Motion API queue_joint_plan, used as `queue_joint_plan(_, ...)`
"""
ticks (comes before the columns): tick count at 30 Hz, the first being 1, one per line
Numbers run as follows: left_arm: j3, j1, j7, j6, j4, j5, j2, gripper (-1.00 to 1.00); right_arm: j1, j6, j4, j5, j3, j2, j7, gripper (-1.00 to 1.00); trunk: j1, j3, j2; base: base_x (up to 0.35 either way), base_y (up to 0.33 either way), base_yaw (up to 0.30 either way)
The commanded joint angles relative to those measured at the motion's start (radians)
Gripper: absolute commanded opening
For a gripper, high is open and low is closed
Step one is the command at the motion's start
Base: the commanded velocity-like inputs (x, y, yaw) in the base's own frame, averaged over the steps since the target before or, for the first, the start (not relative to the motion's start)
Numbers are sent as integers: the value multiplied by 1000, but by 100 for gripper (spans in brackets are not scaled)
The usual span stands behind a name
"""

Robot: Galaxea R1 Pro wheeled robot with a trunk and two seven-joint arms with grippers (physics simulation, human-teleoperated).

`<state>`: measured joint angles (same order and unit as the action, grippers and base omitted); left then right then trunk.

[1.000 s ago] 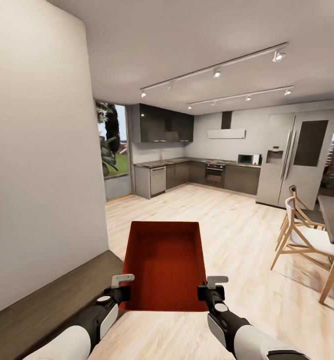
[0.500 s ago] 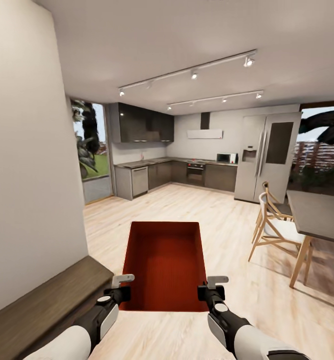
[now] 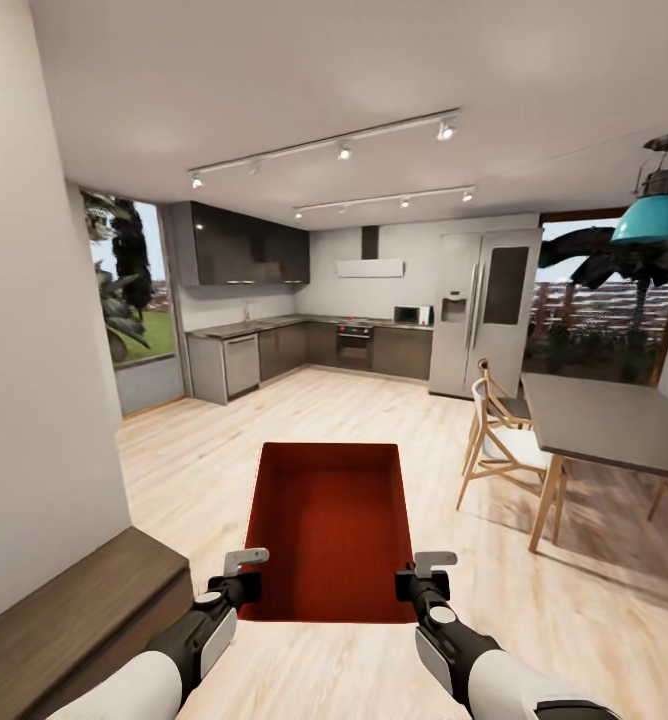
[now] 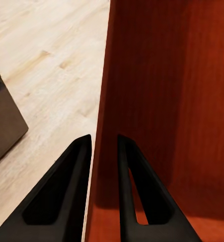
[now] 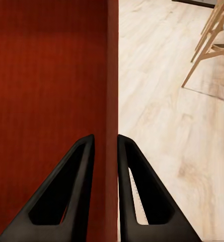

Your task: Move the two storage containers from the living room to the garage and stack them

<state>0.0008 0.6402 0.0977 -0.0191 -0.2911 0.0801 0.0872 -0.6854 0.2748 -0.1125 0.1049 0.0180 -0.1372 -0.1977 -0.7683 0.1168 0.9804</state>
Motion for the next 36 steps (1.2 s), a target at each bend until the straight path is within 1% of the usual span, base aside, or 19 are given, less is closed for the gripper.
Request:
queue_joint_plan(1, 4, 0, 31, -2, 0, 0, -6, -100, -2, -2, -13, 24, 62, -1, -2, -100, 0, 2, 1, 0, 0, -261)
queue_joint_plan(22, 2, 0, 31, -2, 0, -2, -6, -100, -2, -2, -13, 24, 62, -1, -2, -100, 0, 2, 1, 0, 0, -260)
queue_joint_plan(36, 2, -1, 31, -2, 3, -2, -5, -100, -2, -2, -13, 24, 62, -1, -1, -100, 0, 2, 1, 0, 0, -81)
